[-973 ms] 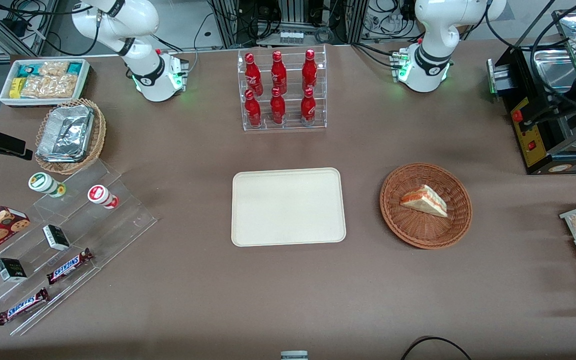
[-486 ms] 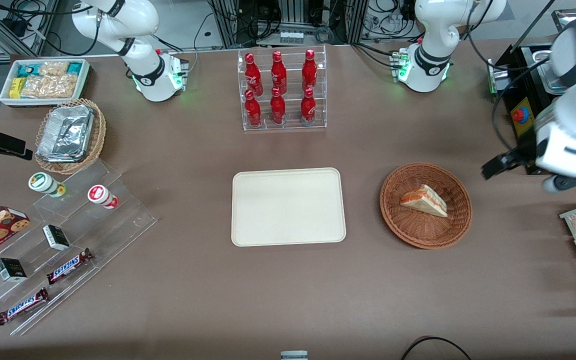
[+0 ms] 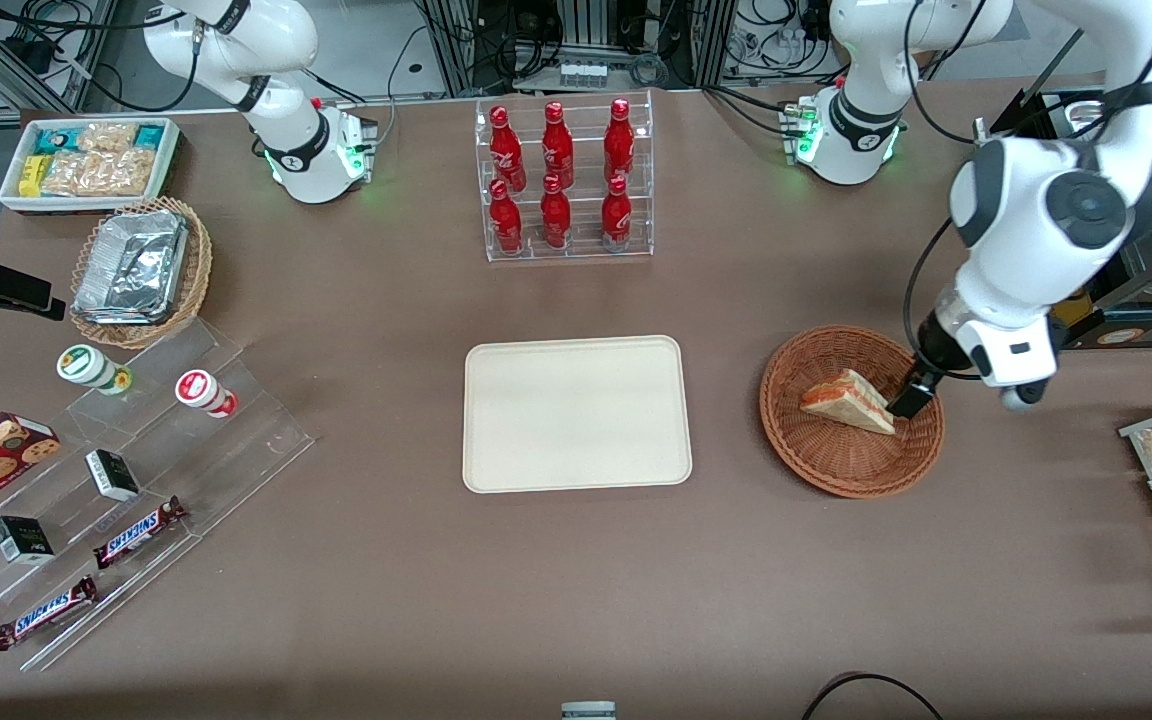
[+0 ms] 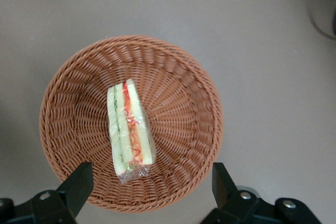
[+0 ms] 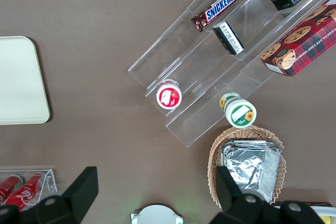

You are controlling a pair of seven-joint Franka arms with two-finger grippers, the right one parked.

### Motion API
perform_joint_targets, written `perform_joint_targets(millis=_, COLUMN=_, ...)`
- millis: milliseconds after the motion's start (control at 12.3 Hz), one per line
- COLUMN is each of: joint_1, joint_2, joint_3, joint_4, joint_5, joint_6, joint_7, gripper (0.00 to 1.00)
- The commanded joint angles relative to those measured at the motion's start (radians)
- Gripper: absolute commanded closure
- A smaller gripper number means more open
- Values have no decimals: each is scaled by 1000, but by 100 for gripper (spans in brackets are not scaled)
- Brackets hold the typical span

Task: Place sandwich from basket to tray
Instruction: 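Move the open left gripper down over the sandwich in the wicker basket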

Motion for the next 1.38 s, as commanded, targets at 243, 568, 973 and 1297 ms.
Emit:
perform_joint_targets(millis=243, joint_1=-4, joint_2=43, joint_3=-19, joint_4=-105, joint_5=-6, joint_6=148, joint_7=-193, gripper=0)
perform_joint_targets(millis=568, joint_1=-4, joint_2=87, joint_3=-20, joint_4=-140, joint_5=-6, joint_6=212, joint_7=-244, gripper=0)
perform_joint_targets(millis=973, joint_1=-4, joint_2=162, joint_3=-22, joint_4=-142, joint_5=-6, joint_6=320, joint_7=-251, gripper=0)
perform_joint_targets(millis=1297, joint_1=-4, joint_2=182, joint_3=-22, joint_4=-142, joint_5=-5, joint_6=323, joint_7=-251, gripper=0)
